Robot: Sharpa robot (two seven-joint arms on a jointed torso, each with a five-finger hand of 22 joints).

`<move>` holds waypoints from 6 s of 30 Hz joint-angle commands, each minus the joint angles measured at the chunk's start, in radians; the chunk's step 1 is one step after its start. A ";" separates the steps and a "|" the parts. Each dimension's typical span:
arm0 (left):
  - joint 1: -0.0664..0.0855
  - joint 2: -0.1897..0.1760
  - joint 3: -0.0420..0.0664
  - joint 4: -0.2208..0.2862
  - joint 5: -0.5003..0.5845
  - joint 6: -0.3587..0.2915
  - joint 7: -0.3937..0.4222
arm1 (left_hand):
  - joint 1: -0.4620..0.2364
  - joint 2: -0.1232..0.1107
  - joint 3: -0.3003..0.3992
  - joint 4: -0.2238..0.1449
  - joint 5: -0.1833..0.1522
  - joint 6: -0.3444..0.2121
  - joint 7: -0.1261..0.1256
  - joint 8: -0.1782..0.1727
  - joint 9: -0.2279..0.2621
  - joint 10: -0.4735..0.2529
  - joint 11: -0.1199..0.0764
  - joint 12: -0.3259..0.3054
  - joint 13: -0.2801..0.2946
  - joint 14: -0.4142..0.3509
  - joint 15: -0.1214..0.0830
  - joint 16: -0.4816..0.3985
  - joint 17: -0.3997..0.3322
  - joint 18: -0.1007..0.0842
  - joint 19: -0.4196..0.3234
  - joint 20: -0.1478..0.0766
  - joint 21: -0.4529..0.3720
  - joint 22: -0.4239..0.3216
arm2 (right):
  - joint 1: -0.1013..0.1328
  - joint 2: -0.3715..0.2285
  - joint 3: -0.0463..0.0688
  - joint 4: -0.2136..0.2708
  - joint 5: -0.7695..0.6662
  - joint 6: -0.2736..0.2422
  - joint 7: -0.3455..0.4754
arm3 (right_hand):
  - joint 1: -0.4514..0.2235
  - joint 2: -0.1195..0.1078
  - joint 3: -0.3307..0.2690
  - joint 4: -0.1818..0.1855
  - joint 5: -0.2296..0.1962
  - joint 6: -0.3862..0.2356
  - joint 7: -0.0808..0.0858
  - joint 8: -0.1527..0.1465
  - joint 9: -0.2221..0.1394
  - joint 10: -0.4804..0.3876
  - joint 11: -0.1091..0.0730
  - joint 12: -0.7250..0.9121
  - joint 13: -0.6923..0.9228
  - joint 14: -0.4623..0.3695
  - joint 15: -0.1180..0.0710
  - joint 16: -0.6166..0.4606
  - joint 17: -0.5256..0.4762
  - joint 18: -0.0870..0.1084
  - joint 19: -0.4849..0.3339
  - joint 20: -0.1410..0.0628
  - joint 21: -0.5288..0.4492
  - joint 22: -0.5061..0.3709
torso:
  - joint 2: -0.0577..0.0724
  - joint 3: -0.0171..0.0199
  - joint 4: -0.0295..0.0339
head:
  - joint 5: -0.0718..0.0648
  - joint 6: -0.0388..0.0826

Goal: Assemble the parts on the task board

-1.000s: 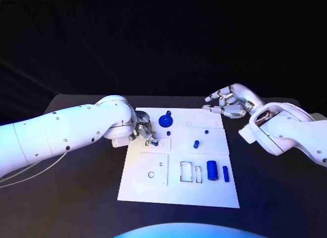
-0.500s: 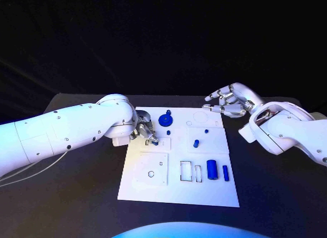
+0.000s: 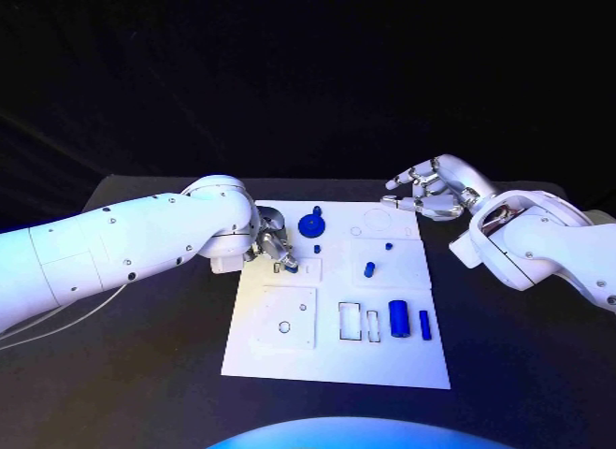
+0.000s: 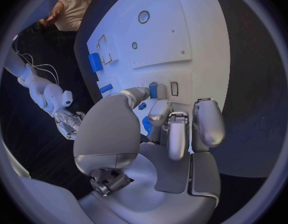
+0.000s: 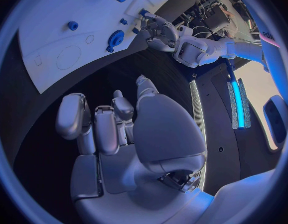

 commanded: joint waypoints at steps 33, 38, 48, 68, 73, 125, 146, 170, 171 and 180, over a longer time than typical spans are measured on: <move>-0.003 0.019 -0.003 -0.010 0.001 0.003 -0.003 | -0.123 0.049 0.078 -0.108 -0.017 0.041 -0.046 0.047 0.065 0.041 -0.036 0.055 0.067 0.094 -0.030 -0.005 0.222 -0.014 0.008 -0.013 0.005 0.008 | -0.001 0.000 0.000 0.000 -0.008 0.013 0.000 | -0.002 0.010 -0.011 0.001 0.009 -0.001 -0.007 0.007 -0.002 -0.001 -0.001 -0.003 -0.002 0.035 -0.007 -0.007 -0.003 0.009 -0.005 -0.004 -0.005 -0.002 | 0.000 -0.0012 0.0000 | -0.004 0.000; -0.003 0.021 -0.003 -0.013 0.002 0.003 -0.003 | -0.138 0.053 0.021 -0.090 -0.018 0.045 -0.049 0.043 0.070 0.041 -0.038 0.058 0.071 0.094 -0.033 -0.005 0.222 -0.014 0.009 -0.016 0.005 0.009 | -0.002 0.000 0.000 0.000 -0.008 0.013 0.000 | -0.002 0.010 -0.011 0.001 0.009 -0.001 -0.007 0.007 -0.002 -0.001 -0.001 -0.003 -0.002 0.035 -0.007 -0.007 -0.003 0.009 -0.005 -0.004 -0.005 -0.002 | 0.000 -0.0009 0.0007 | -0.005 -0.001; -0.003 0.022 -0.003 -0.016 0.002 -0.003 -0.003 | -0.161 0.063 -0.064 -0.048 -0.019 0.054 -0.050 0.035 0.073 0.041 -0.039 0.062 0.077 0.094 -0.034 -0.005 0.222 -0.014 0.011 -0.018 0.005 0.012 | -0.003 0.000 0.000 0.000 -0.008 0.013 0.001 | -0.002 0.011 -0.012 0.001 0.009 -0.001 -0.007 0.007 -0.002 -0.002 -0.001 -0.004 -0.004 0.035 -0.007 -0.009 -0.005 0.009 -0.006 -0.004 -0.007 -0.003 | -0.001 -0.0013 0.0008 | -0.006 0.000; -0.004 0.016 -0.003 -0.014 -0.005 -0.008 -0.004 | -0.177 0.067 -0.253 0.036 -0.018 0.067 -0.053 0.024 0.079 0.043 -0.041 0.070 0.086 0.094 -0.036 -0.005 0.223 -0.015 0.015 -0.020 0.005 0.017 | -0.004 -0.003 0.000 0.000 -0.008 0.013 0.002 | -0.002 0.010 -0.013 0.002 0.009 -0.001 -0.007 0.007 -0.002 -0.002 -0.001 -0.005 -0.005 0.034 -0.007 -0.010 -0.006 0.010 -0.007 -0.004 -0.010 -0.005 | 0.000 -0.0016 0.0009 | -0.008 0.001; -0.004 0.012 -0.003 -0.010 -0.008 -0.008 -0.004 | -0.172 0.066 -0.259 0.036 -0.018 0.068 -0.053 0.024 0.080 0.043 -0.041 0.070 0.086 0.094 -0.036 -0.005 0.223 -0.015 0.015 -0.020 0.005 0.017 | -0.005 -0.004 0.000 0.000 -0.008 0.013 0.002 | -0.002 0.010 -0.013 0.002 0.009 -0.001 -0.007 0.007 -0.002 -0.002 -0.001 -0.005 -0.005 0.034 -0.007 -0.010 -0.006 0.010 -0.007 -0.004 -0.010 -0.005 | 0.000 -0.0017 0.0008 | -0.008 0.002; 0.052 0.015 0.040 -0.193 -0.041 -0.054 0.016 | -0.083 0.069 -0.454 0.098 -0.012 0.040 -0.002 -0.152 -0.042 -0.042 0.003 -0.033 -0.037 0.093 0.000 -0.007 0.218 -0.004 -0.012 0.011 -0.036 -0.043 | -0.019 0.005 0.000 -0.019 -0.001 0.010 0.006 | -0.003 0.010 -0.015 0.002 0.008 -0.002 -0.007 0.008 -0.002 -0.002 -0.001 -0.005 -0.005 0.034 -0.007 -0.011 -0.007 0.010 -0.008 -0.004 -0.012 -0.006 | 0.001 -0.0020 -0.0011 | 0.012 0.022; 0.047 0.075 0.030 -0.256 -0.064 0.006 0.012 | -0.066 0.079 -0.469 0.096 -0.011 0.047 0.001 -0.173 -0.064 -0.050 0.006 -0.043 -0.047 0.092 0.003 -0.008 0.217 -0.003 -0.014 0.013 -0.038 -0.046 | -0.019 0.008 0.000 -0.018 -0.001 0.011 0.007 | -0.005 0.010 -0.017 0.003 0.008 -0.003 -0.007 0.008 -0.002 -0.003 -0.001 -0.006 -0.007 0.034 -0.007 -0.012 -0.009 0.011 -0.009 -0.004 -0.015 -0.008 | 0.000 -0.0008 0.0007 | 0.007 0.016; 0.037 0.090 0.022 -0.279 -0.060 0.039 0.007 | -0.071 0.090 -0.481 0.098 -0.010 0.056 0.001 -0.181 -0.074 -0.046 0.006 -0.038 -0.042 0.092 0.003 -0.008 0.217 -0.003 -0.014 0.015 -0.038 -0.045 | -0.019 0.008 0.000 -0.016 -0.001 0.005 0.012 | -0.005 0.010 -0.017 0.003 0.008 -0.003 -0.007 0.008 -0.002 -0.003 -0.001 -0.006 -0.007 0.034 -0.007 -0.012 -0.009 0.011 -0.009 -0.004 -0.015 -0.008 | 0.000 -0.0003 -0.0002 | 0.003 0.013; 0.037 0.090 0.022 -0.279 -0.059 0.039 0.007 | -0.070 0.091 -0.481 0.098 -0.010 0.056 0.001 -0.181 -0.075 -0.046 0.006 -0.038 -0.042 0.092 0.003 -0.008 0.218 -0.003 -0.014 0.015 -0.038 -0.045 | -0.019 0.008 0.000 -0.016 -0.001 0.004 0.013 | -0.005 0.011 -0.018 0.003 0.008 -0.003 -0.007 0.009 -0.002 -0.003 -0.001 -0.005 -0.006 0.034 -0.007 -0.012 -0.008 0.010 -0.008 -0.004 -0.014 -0.007 | 0.000 0.0001 -0.0003 | 0.003 0.013; 0.036 0.092 0.022 -0.278 -0.053 0.030 0.008 | -0.062 0.105 -0.482 0.097 -0.010 0.061 0.001 -0.186 -0.080 -0.044 0.006 -0.037 -0.040 0.092 0.003 -0.008 0.218 -0.003 -0.013 0.016 -0.037 -0.043 | -0.019 0.009 0.000 -0.017 -0.001 0.002 0.015 | -0.005 0.011 -0.019 0.004 0.008 -0.003 -0.007 0.009 -0.002 -0.002 -0.001 -0.004 -0.005 0.035 -0.007 -0.011 -0.006 0.010 -0.007 -0.004 -0.014 -0.007 | -0.001 -0.0014 0.0011 | 0.003 0.013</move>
